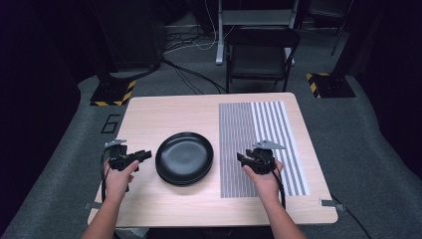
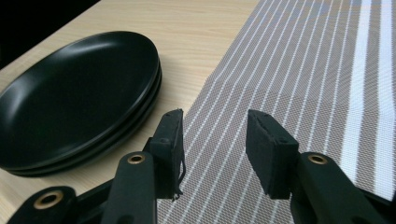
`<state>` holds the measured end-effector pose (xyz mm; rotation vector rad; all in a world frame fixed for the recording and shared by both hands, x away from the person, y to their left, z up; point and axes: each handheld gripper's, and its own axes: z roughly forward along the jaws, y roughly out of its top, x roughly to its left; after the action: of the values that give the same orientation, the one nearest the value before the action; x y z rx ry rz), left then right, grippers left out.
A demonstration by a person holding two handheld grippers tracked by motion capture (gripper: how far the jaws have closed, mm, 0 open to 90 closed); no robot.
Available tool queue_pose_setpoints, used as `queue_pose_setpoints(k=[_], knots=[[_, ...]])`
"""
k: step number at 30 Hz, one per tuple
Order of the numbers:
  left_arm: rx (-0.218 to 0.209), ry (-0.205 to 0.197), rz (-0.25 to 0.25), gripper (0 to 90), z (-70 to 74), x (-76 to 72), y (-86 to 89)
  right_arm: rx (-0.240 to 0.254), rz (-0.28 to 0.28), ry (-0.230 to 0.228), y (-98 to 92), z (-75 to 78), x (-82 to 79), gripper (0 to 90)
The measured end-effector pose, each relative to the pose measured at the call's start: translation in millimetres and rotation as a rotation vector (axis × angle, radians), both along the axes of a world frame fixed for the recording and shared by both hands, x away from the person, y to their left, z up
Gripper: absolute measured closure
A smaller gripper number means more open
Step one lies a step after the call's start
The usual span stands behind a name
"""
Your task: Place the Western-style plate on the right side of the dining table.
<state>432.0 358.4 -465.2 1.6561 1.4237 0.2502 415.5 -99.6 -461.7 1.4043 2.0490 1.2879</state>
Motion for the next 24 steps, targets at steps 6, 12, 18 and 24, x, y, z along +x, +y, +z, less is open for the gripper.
queue_pose_setpoints(k=[6,12,18,24], knots=[[-0.004,0.007,-0.009,58.9,0.0,6.3,-12.0,0.015,0.032,0.012,14.1,2.6,7.6,55.1],[0.004,0.011,-0.011,61.0,-4.4,8.3,-15.8,0.061,0.061,0.029,19.8,2.1,13.2,61.2],[0.035,0.000,-0.035,66.3,-5.9,6.9,-18.4,0.075,0.101,0.056,25.8,0.4,17.2,65.2],[0.002,0.016,-0.027,67.1,-14.9,6.0,-16.4,0.051,0.104,0.074,32.3,-2.3,18.9,68.4]])
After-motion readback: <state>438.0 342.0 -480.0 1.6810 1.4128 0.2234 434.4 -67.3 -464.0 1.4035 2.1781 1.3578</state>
